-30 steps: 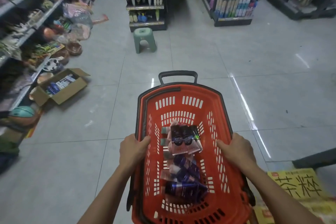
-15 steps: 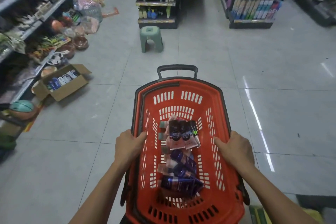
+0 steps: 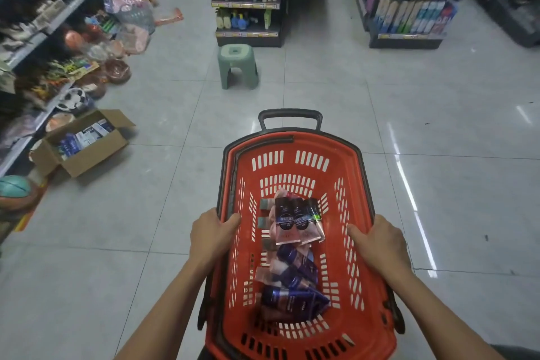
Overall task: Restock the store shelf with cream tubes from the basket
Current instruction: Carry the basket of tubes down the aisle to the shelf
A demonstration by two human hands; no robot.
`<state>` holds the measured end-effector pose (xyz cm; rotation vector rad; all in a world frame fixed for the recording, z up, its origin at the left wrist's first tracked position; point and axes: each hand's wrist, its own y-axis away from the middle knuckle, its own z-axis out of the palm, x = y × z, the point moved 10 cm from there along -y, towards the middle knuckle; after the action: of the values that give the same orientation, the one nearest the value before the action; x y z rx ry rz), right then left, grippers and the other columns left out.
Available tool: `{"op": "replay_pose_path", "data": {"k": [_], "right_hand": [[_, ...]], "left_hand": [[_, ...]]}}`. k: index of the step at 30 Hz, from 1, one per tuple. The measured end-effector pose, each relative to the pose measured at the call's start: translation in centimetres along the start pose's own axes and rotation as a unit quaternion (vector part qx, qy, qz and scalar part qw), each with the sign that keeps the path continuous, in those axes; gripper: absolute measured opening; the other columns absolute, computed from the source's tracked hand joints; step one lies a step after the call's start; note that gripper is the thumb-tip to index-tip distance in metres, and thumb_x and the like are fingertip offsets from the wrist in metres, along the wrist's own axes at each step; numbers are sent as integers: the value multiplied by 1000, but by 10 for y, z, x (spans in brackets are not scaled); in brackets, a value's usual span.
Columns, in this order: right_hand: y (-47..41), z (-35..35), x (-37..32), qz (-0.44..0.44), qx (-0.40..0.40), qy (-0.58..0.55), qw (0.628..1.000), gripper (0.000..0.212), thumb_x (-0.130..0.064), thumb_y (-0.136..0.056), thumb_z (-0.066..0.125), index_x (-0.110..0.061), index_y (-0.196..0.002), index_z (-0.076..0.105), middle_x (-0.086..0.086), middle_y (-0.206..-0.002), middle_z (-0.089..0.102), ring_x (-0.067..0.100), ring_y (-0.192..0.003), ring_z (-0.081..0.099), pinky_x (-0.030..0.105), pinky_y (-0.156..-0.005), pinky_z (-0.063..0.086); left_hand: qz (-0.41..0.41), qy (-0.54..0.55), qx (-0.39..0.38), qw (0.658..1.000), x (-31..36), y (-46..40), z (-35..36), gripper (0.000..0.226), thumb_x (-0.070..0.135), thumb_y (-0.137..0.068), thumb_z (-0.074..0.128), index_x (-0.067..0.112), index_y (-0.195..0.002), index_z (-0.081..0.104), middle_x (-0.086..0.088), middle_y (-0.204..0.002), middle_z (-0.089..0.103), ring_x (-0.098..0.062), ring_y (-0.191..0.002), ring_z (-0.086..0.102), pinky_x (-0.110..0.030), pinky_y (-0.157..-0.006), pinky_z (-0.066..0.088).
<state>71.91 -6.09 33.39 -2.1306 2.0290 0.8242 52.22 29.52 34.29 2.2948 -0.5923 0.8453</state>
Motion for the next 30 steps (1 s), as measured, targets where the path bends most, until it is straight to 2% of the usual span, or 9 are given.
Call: {"op": "replay_pose_path", "data": {"k": [3, 10, 16, 20, 25, 30], "right_hand": [[-32, 1, -28, 10, 2, -3, 1000, 58, -65, -90, 63, -15, -120, 58, -4, -94, 61, 15, -69, 62, 24, -53, 42], [-105, 4, -108, 29, 16, -6, 999, 61, -69, -88, 62, -16, -119, 58, -3, -93, 64, 15, -69, 64, 27, -55, 46], [-158, 5, -166, 33, 14, -6, 999, 58, -64, -90, 64, -15, -119, 58, -1, -93, 64, 15, -69, 63, 28, -59, 49], [-196, 0, -190, 35, 21, -13, 999, 55, -65, -90, 63, -17, -115, 59, 2, -99, 70, 20, -76, 68, 32, -65, 53], [-250, -6, -206, 37, 16, -7, 999, 51, -62, -91, 63, -17, -113, 56, 1, -98, 68, 17, -72, 64, 26, -55, 43], [-330, -16, -204, 44, 9, -22, 999, 53, -63, -91, 62, -15, -114, 57, 0, -95, 66, 17, -71, 65, 30, -59, 49]], "left_hand": [[2, -5, -7, 1000, 19, -49, -6, 49, 64, -89, 69, 19, -106, 64, 4, -92, 77, -18, -75, 78, -45, -82, 65], [5, 13, -27, 1000, 61, -159, -37, 46, 62, -89, 70, 21, -107, 64, 5, -93, 77, -18, -76, 78, -46, -82, 66], [9, 18, -35, 999, 88, -232, -56, 43, 60, -91, 70, 20, -106, 64, 5, -91, 77, -17, -74, 78, -43, -80, 66], [9, 23, -39, 999, 109, -274, -54, 43, 61, -91, 70, 22, -107, 66, 6, -91, 78, -17, -73, 79, -44, -80, 66], [7, 9, -35, 999, 147, -319, -43, 42, 60, -92, 70, 21, -108, 64, 4, -92, 77, -18, -73, 79, -44, -80, 66], [3, -1, -30, 1000, 201, -370, -12, 45, 61, -91, 70, 20, -108, 65, 5, -90, 78, -18, -72, 79, -45, -79, 66]]}}
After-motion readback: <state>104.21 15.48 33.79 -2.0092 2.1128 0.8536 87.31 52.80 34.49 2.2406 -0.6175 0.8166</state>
